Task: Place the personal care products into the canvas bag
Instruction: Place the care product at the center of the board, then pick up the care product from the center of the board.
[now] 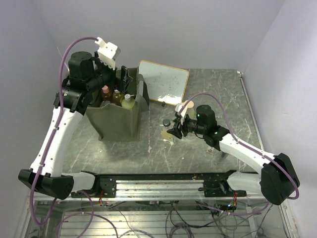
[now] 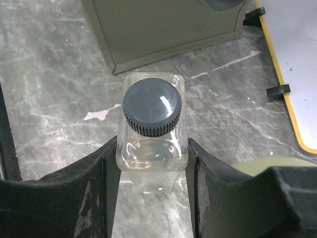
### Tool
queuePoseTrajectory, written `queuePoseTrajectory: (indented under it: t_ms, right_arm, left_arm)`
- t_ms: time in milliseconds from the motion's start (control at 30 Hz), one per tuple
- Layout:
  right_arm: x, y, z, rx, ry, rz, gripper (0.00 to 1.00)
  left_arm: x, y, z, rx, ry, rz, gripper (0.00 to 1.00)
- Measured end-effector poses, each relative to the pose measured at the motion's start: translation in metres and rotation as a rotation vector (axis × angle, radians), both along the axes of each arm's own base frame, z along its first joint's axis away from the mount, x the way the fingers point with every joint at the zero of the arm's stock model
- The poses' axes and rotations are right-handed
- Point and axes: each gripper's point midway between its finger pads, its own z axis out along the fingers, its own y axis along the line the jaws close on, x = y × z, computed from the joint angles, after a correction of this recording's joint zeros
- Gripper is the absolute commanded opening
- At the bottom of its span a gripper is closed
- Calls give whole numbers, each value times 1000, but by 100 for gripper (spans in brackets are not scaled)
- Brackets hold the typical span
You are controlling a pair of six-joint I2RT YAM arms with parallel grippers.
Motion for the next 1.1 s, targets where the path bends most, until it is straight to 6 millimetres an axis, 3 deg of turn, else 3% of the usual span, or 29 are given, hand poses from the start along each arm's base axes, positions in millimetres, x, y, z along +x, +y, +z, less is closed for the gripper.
queuePoseTrajectory:
  t_ms: [33, 67, 333, 433, 567, 667, 800, 967, 1100]
  right_arm:
    - [-1, -1, 0, -8, -6, 6, 58]
    - [-3, -2, -1, -15, -11, 11, 62]
    - [-6, -9, -1, -43, -44, 19, 65]
    - [-8, -10, -5, -56, -33, 21, 78]
    - [-9, -14, -5, -89, -15, 16, 86]
    - [-3, -17, 12, -95, -41, 2, 88]
    - [10, -34, 53, -66, -110, -52, 89]
    - [28, -82, 104, -5, -198, -191, 89]
    - [43, -122, 131, 23, -239, -311, 89]
  left_arm:
    - [-2, -4, 1, -3, 0, -11, 98]
    - [-3, -7, 2, -5, 0, -21, 98]
    - [-12, -32, 10, -15, -10, -94, 97]
    - [-13, -40, 5, -10, 4, -113, 98]
    - [-16, -55, -1, 0, 18, -152, 98]
    - [-22, -70, -6, 8, 27, -184, 98]
    - [-33, -90, -9, 17, 35, -224, 98]
    - [-51, -114, -16, -31, 80, -271, 98]
    - [-67, -131, -34, -43, 146, -298, 98]
